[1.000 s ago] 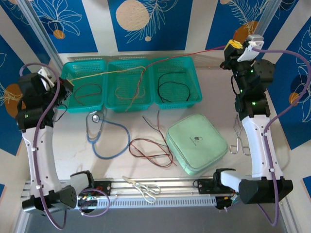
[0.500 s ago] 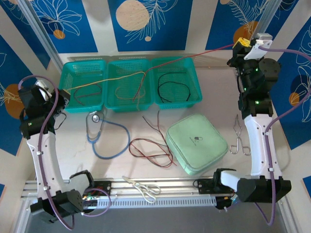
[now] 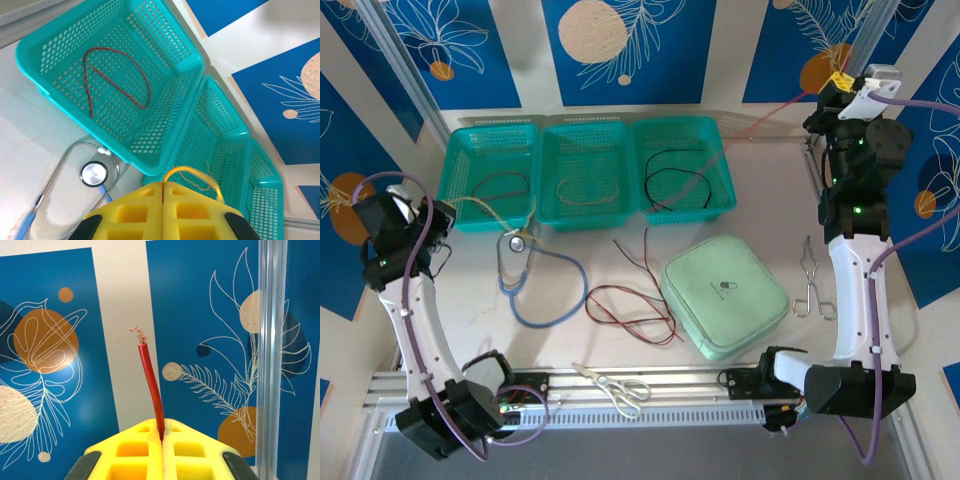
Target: Untangle the cables
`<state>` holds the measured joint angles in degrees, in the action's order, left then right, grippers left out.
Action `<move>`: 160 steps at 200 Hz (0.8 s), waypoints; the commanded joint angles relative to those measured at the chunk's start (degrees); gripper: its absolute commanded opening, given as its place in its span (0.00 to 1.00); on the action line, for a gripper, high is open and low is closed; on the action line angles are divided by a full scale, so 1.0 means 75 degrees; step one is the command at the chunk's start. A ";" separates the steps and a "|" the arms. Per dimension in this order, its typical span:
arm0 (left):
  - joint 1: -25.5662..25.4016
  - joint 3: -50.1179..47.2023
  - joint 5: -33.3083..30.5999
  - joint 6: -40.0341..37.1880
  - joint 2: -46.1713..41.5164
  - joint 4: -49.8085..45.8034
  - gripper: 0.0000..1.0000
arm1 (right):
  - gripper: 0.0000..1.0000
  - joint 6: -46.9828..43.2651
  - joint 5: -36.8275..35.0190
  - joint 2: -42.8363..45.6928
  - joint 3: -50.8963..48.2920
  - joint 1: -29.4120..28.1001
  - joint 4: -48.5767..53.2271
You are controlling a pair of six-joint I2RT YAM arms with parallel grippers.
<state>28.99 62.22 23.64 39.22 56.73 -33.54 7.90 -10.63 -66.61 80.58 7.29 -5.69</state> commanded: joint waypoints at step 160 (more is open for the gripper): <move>-0.2172 0.3687 0.0720 0.1116 0.1110 0.1178 0.00 | 0.00 0.0627 0.1887 0.0013 0.1050 -0.0847 0.0521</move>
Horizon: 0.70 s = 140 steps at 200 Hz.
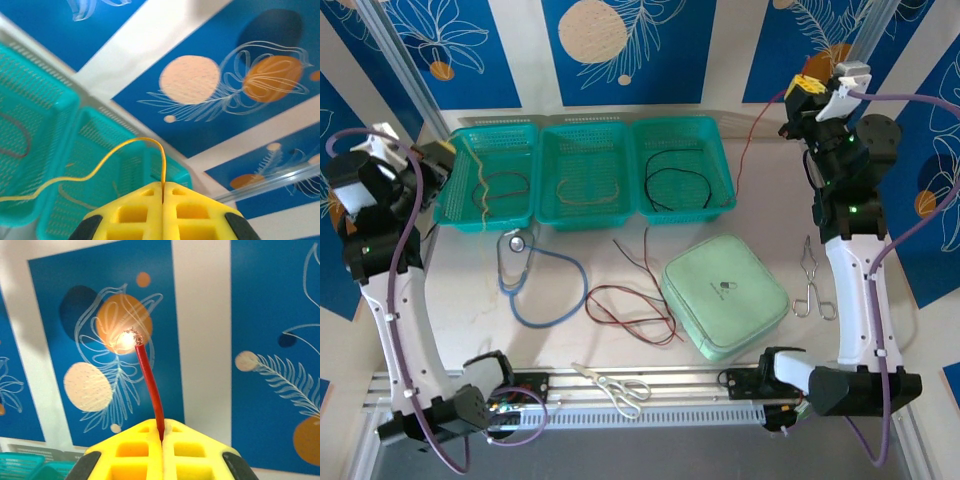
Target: Untangle the cables
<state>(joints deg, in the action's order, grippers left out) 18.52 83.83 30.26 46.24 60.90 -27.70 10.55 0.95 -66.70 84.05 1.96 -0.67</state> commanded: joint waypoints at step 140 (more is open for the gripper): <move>-0.3553 0.7396 -0.1559 -0.0174 0.5330 0.0718 0.00 | 0.00 0.0516 0.0588 -0.0435 0.1512 -0.0882 -0.0007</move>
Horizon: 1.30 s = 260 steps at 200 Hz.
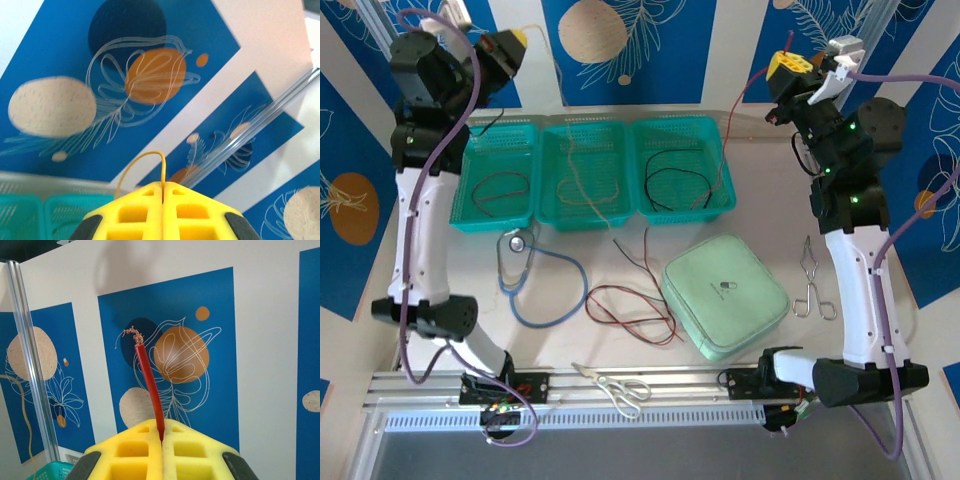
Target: Untangle the cables
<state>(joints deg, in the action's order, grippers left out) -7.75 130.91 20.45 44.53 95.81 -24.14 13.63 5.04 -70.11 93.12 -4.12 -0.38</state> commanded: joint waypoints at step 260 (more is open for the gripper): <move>-0.1076 -0.4119 -0.1616 -0.1075 0.1231 0.1057 0.00 | 0.00 -0.0012 0.0297 -0.0817 0.1673 -0.0706 -0.0217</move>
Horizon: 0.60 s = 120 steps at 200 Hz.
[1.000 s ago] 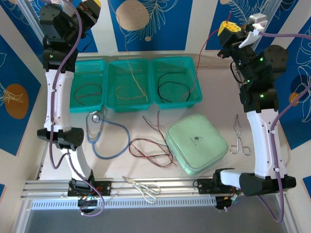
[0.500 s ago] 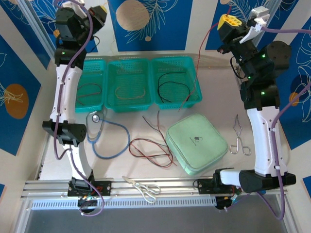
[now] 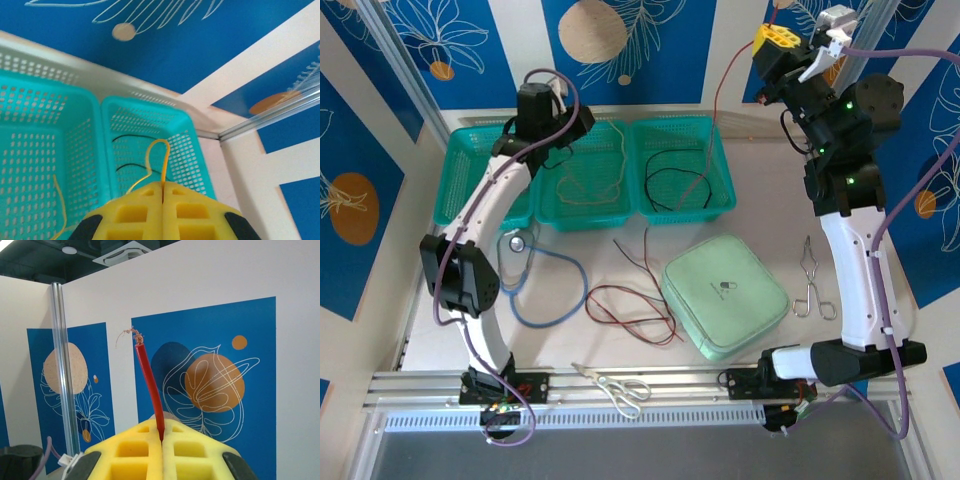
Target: Untangle the cables
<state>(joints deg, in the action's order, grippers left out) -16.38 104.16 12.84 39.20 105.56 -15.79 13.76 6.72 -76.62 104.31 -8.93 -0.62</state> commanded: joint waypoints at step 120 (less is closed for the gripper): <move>0.0122 -0.1068 -0.0860 -0.0510 0.2059 -0.1674 0.00 | 0.00 -0.0158 0.0080 -0.0142 0.0506 -0.0608 -0.0429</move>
<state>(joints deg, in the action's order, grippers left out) -15.97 95.39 5.04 35.83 118.74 -26.09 13.50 7.57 -76.75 106.56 -12.14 -2.20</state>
